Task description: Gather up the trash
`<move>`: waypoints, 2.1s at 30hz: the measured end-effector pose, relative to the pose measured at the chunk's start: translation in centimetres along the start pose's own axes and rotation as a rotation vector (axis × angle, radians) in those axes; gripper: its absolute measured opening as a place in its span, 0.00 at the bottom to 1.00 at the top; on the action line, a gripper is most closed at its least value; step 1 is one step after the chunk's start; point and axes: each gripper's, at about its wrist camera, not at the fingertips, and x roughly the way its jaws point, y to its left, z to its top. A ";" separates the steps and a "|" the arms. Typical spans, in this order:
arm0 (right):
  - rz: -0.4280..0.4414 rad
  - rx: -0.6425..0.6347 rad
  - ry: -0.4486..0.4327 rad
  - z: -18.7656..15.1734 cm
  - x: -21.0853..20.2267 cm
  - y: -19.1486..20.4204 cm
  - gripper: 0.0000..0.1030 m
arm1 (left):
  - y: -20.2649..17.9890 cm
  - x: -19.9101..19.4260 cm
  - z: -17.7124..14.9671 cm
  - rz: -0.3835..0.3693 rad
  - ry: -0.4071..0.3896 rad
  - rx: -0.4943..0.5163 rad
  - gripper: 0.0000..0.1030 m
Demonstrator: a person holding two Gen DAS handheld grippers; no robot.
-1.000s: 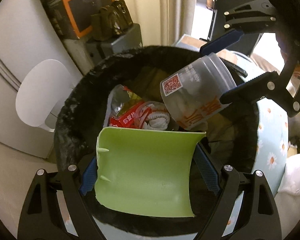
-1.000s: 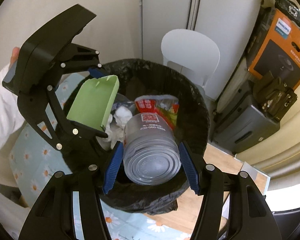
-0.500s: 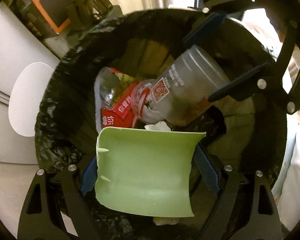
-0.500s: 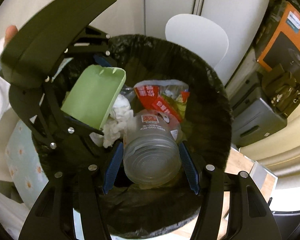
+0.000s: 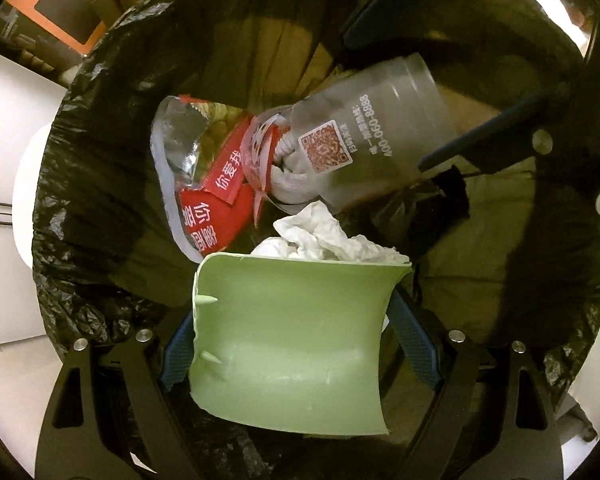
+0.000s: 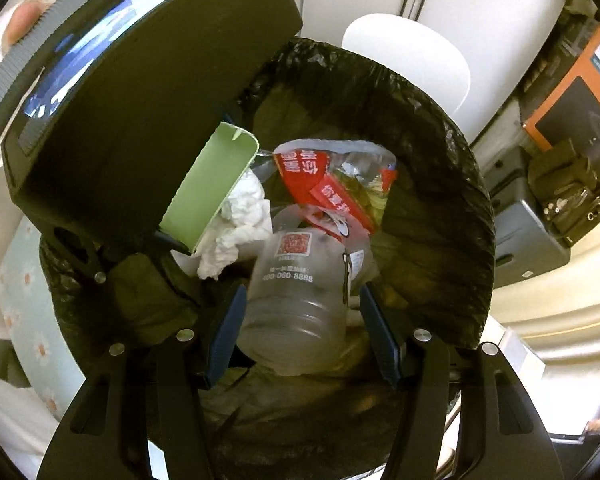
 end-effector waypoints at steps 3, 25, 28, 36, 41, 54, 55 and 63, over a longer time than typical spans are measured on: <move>0.001 -0.004 -0.004 0.0 0.0 0.0 0.58 | -0.1 0.1 0.0 0.015 0.001 -0.002 0.83; -0.051 0.012 -0.265 -3.1 -8.6 -0.9 0.84 | -5.2 -11.4 -5.0 0.258 -0.413 -0.460 0.94; -0.047 0.023 -0.306 -4.1 -9.9 -1.0 0.85 | -6.7 -11.9 -5.5 0.280 -0.428 -0.545 0.94; -0.025 0.069 -0.419 -7.8 -13.2 -0.8 0.92 | -12.2 -14.0 -6.5 0.384 -0.460 -0.745 0.94; -0.014 0.086 -0.447 -10.9 -14.2 -0.4 0.92 | -16.0 -15.2 -6.6 0.428 -0.528 -0.871 0.94; -0.023 0.139 -0.527 -19.9 -15.2 0.0 0.92 | -23.8 -13.2 -5.1 0.519 -0.520 -1.077 0.94; -0.018 0.148 -0.531 -20.4 -15.0 0.0 0.92 | -24.4 -12.9 -5.1 0.527 -0.515 -1.104 0.94; 0.028 0.090 -0.470 -23.8 -12.4 0.7 0.92 | -27.9 -11.2 -4.8 0.541 -0.500 -1.187 0.94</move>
